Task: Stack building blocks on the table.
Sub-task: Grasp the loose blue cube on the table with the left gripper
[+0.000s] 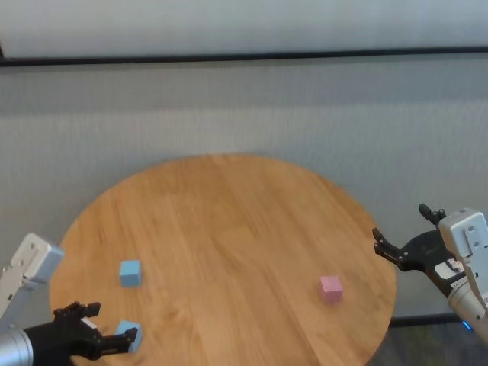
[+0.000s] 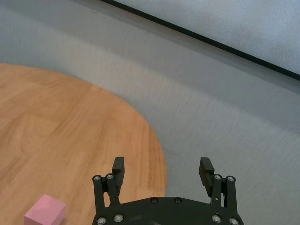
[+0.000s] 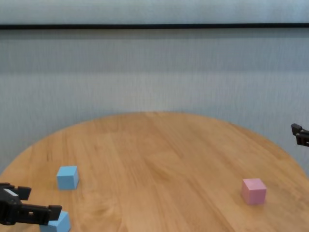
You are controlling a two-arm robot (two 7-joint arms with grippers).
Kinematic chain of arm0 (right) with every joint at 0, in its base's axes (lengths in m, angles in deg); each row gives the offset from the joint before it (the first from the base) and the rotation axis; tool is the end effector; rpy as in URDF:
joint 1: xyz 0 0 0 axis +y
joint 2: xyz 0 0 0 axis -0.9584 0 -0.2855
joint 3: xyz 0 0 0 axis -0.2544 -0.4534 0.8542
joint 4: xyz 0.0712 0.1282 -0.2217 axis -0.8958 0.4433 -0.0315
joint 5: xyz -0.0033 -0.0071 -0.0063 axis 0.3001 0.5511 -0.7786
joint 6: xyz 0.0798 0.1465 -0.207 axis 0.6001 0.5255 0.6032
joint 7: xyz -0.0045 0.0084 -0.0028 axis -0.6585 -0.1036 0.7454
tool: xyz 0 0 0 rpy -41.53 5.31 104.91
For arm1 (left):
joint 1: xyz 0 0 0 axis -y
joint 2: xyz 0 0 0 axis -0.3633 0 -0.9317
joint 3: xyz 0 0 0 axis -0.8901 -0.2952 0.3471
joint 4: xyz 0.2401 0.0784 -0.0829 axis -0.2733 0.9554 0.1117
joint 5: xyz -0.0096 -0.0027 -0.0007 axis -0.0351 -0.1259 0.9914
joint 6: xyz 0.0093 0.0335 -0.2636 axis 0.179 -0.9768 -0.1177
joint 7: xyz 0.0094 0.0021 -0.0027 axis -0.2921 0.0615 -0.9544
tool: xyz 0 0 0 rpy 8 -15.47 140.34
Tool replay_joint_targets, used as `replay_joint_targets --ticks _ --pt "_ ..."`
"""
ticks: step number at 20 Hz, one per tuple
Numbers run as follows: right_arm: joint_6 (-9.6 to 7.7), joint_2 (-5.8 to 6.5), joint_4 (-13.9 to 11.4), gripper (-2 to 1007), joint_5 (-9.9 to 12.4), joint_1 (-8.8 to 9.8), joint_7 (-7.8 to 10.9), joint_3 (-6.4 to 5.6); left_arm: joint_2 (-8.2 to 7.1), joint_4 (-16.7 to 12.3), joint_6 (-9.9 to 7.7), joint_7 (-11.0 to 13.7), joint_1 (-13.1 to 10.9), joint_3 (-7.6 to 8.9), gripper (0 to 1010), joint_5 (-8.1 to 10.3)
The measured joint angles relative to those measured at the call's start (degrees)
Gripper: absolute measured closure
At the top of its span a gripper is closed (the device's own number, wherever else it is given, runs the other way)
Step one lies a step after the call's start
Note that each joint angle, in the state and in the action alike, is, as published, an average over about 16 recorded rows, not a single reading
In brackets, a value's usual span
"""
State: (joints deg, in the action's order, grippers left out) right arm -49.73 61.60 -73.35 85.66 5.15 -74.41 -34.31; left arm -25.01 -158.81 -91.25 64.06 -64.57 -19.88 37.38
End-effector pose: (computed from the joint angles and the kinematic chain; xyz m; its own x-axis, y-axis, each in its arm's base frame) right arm 0.3135 -0.0802 -0.2744 0.2921 -0.8803 0.3738 0.9553 0.2872 -0.0703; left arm 0.2857 0.1027 -0.2425 0.6339 0.7724 -0.0387 -0.6642 0.5694 0.4844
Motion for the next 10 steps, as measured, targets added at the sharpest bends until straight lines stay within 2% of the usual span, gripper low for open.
replay_joint_targets --ticks 10 --pt "0.00 0.00 0.0 1 0.0 0.00 0.00 0.00 0.15 -0.3 -1.37 0.4 0.7 -1.37 10 -1.52"
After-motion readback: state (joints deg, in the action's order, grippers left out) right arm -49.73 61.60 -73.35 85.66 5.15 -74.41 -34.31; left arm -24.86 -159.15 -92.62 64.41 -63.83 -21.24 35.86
